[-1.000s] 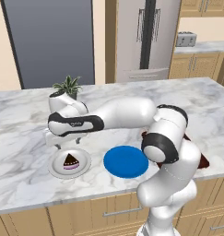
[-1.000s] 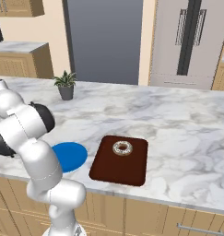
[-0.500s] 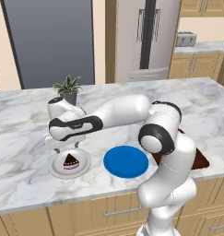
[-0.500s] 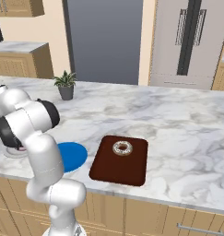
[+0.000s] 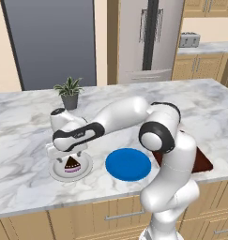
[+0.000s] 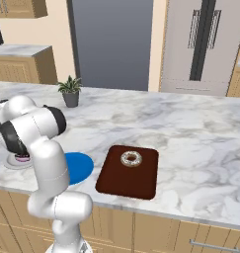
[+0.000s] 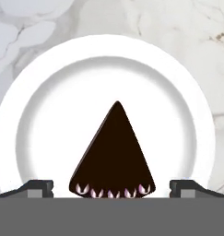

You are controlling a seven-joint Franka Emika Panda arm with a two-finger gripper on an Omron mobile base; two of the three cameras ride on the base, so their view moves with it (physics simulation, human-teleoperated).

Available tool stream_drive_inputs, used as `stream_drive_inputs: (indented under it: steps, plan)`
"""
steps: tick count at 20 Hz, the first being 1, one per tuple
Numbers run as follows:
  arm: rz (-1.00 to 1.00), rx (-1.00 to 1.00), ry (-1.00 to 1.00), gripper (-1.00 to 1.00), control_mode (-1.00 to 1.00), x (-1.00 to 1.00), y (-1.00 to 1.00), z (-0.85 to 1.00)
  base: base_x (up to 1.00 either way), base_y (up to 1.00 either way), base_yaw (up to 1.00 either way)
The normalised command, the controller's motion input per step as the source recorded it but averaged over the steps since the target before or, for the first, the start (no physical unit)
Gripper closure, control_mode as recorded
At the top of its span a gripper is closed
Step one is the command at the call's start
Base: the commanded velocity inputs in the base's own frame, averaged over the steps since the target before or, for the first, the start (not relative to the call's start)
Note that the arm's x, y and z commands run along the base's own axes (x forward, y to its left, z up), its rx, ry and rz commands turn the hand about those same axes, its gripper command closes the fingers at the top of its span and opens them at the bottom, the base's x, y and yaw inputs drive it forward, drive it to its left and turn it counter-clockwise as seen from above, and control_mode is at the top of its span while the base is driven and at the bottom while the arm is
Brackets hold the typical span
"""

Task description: Move the dessert items from the plates to the tray.

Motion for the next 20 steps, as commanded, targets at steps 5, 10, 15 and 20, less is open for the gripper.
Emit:
stream_drive_inputs:
  steps: [5,10,15,20]
  plan:
    - [0.0,0.0,-0.03,-1.0,-1.0,0.02,0.0,-0.35,0.0,0.0,0.0]
    - [0.0,0.0,-0.05,-1.0,-1.0,0.04,0.0,-0.21,0.0,0.0,0.0]
    - [0.0,0.0,-0.05,-1.0,-1.0,0.0,-0.05,-0.25,0.0,0.0,0.0]
    - [0.0,0.0,-0.05,-1.0,-1.0,0.0,-0.02,-0.22,0.0,0.0,0.0]
